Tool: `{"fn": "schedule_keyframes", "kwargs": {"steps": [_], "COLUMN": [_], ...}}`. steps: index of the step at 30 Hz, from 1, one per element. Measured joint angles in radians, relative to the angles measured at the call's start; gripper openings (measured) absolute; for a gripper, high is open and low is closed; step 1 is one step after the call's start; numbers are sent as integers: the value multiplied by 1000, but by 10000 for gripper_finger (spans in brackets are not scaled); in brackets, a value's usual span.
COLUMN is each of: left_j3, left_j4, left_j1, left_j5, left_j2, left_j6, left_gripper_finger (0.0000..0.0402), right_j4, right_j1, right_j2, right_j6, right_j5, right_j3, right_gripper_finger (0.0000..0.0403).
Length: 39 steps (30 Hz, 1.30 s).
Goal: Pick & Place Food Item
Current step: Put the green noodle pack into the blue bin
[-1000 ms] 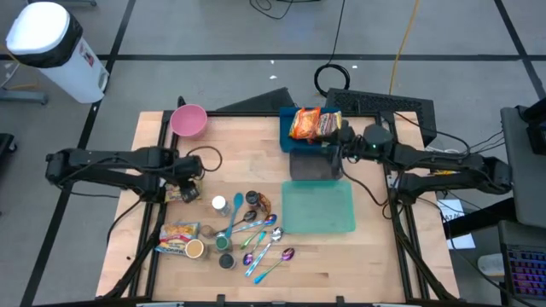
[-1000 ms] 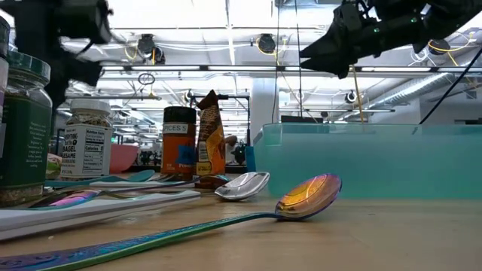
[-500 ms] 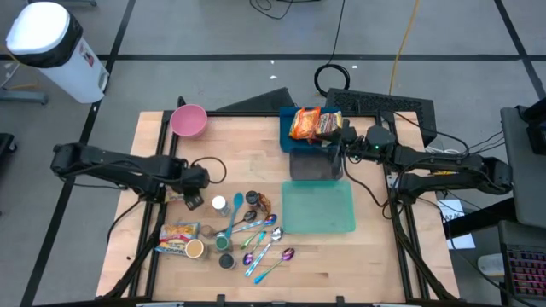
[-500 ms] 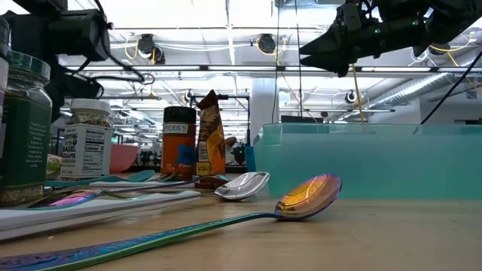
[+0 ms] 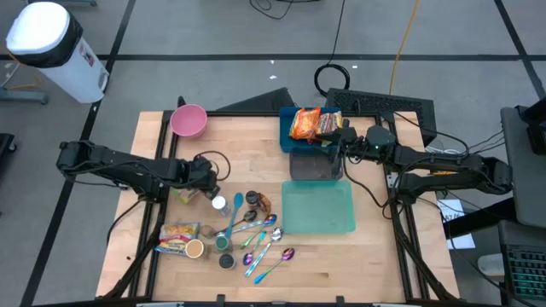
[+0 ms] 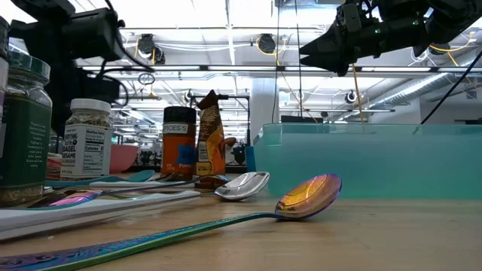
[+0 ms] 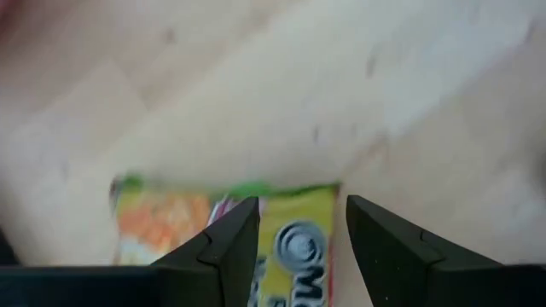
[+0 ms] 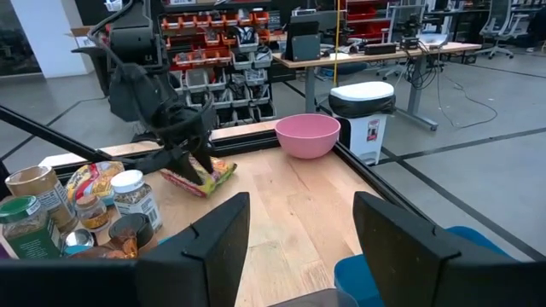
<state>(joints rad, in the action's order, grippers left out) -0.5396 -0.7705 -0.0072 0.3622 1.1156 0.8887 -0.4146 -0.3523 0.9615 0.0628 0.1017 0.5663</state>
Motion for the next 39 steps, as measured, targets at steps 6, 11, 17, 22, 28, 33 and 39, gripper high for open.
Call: {"fn": "schedule_keyframes", "kwargs": {"steps": [6,11,17,22,28,33,39], "left_j3": [-11,-119,-129,-75,-71,-72,-72], "left_j4": [228,19,-253,-311,-289,-279,-274], "left_j1": [109,193,179,137,105,103,103], "left_j5": [71,-156,-236,-302,-309,-309,-306], "left_j2": [0,-44,-63,-28,19,51,77], "left_j6": [-134,-142,96,260,334,351,353], "left_gripper_finger": [184,184,184,184,184,184,157], "right_j4": [0,0,0,0,0,0,1], "right_j1": [0,0,0,0,0,0,0], "right_j2": [0,0,0,0,0,0,0], "right_j6": [0,2,3,3,1,1,1], "right_j5": [0,0,0,0,0,0,0], "right_j3": [0,0,0,0,0,0,0], "right_gripper_finger": [201,201,201,201,201,201,201]}}
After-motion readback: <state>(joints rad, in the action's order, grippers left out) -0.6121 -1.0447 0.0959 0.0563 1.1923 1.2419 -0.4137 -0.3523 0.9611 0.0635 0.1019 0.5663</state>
